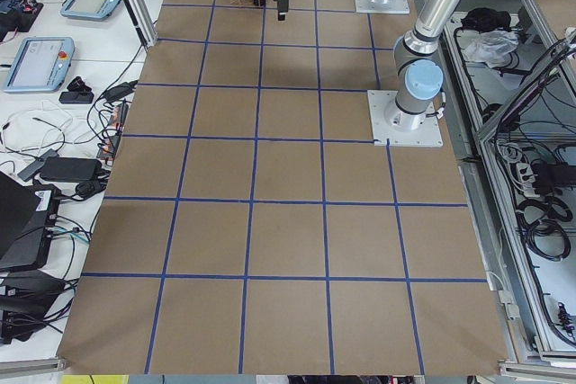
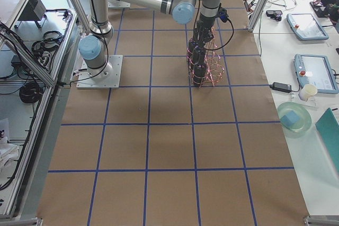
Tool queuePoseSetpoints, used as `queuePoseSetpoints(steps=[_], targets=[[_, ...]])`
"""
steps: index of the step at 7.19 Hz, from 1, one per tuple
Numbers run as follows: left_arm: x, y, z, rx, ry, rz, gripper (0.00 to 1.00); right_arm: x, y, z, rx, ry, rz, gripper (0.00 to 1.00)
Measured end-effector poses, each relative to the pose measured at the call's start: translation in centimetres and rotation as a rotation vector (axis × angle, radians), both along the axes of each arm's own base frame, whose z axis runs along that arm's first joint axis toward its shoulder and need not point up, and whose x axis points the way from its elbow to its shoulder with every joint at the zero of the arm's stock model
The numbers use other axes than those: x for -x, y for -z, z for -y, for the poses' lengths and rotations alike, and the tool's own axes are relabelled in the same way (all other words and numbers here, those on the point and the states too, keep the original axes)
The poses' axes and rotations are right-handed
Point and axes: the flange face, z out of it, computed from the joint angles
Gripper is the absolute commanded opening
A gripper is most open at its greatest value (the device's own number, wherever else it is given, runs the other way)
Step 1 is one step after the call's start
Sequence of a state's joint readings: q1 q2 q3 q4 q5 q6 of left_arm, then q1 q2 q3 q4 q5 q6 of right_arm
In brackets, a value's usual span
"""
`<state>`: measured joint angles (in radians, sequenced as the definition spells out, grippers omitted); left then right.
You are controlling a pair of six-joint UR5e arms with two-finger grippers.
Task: Place wine into wine basket
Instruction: 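Open the right gripper and raise it away from the rack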
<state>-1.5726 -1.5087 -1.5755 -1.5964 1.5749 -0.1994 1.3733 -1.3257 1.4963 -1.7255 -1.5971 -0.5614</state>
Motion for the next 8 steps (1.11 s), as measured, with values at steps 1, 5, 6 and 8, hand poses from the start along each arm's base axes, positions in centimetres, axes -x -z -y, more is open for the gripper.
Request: queuePoseSetpoints(steps=[1,5,6,8], targets=[[0.0,0.0,0.0,-0.001,0.0,0.0,1.0,0.0,0.4,0.1,-0.006,0.003,0.002,1.0],[-0.1,0.0,-0.1,-0.003,-0.002,0.0,1.0,-0.9,-7.1,-1.3,0.09,0.09,0.005,1.0],[-0.1,0.0,-0.1,-0.003,-0.002,0.001,1.0,-2.4,-10.6,-3.3,0.1,0.134,0.029,1.0],[-0.2,-0.1,-0.1,-0.002,-0.002,0.006,1.0,-9.8,-14.7,-8.2,0.088,0.222,0.045,1.0]])
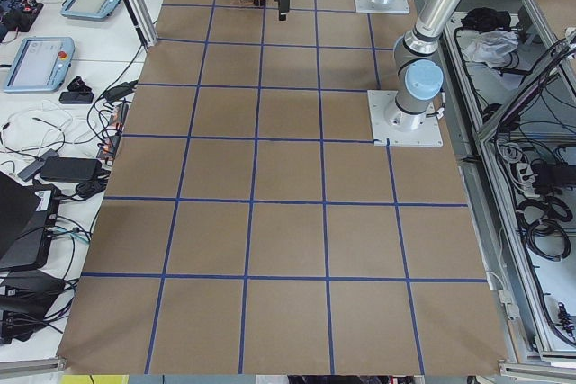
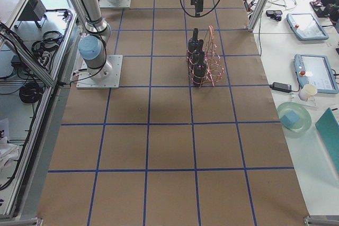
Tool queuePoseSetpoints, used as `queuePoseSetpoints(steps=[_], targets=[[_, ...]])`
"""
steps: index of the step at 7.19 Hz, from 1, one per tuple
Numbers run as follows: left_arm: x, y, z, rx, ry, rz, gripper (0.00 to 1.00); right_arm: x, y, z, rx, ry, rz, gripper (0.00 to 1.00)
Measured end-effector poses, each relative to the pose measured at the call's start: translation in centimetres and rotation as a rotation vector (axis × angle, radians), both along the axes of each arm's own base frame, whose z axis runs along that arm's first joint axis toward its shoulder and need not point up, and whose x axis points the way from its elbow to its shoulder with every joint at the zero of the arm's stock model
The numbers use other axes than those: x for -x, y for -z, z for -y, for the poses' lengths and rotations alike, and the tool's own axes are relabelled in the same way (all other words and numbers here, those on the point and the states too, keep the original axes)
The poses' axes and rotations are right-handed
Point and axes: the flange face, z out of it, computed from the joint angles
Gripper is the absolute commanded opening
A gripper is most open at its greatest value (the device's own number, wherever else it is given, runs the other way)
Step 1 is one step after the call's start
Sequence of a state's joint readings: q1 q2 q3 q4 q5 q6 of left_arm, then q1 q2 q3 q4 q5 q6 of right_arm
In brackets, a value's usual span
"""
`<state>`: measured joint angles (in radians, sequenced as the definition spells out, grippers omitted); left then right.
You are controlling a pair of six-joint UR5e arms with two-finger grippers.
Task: Place wine into wine basket
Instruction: 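Open the right gripper and raise it away from the rack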
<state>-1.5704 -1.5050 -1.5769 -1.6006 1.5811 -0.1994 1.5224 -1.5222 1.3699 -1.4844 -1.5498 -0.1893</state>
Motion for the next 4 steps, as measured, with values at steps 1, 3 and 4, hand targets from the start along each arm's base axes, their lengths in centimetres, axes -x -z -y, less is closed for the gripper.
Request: queuePoseSetpoints(steps=[1,3,4], targets=[[0.0,0.0,0.0,0.002,0.0,0.001,1.0,-4.0,-0.1,-1.7,-0.017,0.041,0.001,1.0],[-0.1,-0.1,0.0,0.004,0.0,0.002,1.0,-7.4,1.4,-3.2,-0.051,0.105,-0.013,1.0],[-0.1,-0.1,0.0,0.004,-0.001,0.002,1.0,-7.6,1.9,-3.4,-0.059,0.113,-0.018,1.0]])
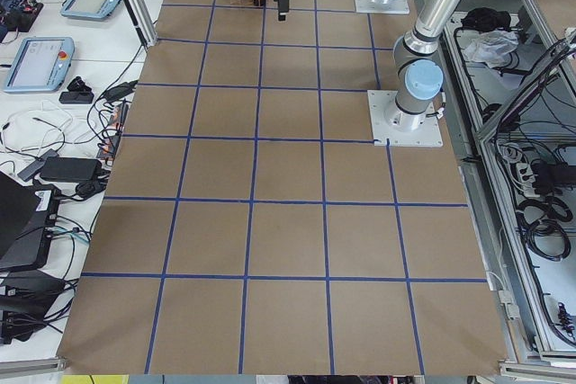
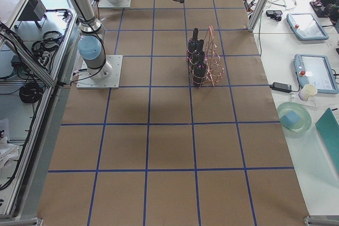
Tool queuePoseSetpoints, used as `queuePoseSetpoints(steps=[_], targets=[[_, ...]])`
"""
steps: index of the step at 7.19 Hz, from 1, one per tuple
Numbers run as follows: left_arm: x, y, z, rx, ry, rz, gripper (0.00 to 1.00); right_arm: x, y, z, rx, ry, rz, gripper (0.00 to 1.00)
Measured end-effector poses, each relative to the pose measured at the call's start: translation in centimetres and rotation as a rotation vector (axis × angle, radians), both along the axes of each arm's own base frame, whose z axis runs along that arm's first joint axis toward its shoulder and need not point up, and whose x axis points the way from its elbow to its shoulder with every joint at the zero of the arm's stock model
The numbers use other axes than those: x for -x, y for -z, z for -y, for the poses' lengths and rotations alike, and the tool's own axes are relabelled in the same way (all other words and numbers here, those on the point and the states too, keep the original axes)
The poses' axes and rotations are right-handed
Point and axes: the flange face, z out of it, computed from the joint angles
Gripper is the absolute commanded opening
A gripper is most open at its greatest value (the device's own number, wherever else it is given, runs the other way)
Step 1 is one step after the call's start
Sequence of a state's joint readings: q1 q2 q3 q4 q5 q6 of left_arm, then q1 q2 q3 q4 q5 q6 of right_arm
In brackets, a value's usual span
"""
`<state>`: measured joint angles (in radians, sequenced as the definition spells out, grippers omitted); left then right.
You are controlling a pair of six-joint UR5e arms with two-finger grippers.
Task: Place wine into wine basket
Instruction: 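Open the right gripper and raise it away from the rack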
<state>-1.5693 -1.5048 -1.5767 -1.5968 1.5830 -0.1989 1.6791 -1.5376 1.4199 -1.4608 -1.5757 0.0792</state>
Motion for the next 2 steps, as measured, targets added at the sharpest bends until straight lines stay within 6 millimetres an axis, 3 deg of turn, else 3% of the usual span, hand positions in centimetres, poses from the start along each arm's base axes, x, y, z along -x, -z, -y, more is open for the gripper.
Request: queuePoseSetpoints(steps=[2], targets=[[0.05,-0.09,0.0,0.003,0.0,-0.001,1.0,0.25,0.11,-0.03,0.0,0.008,-0.003,1.0]])
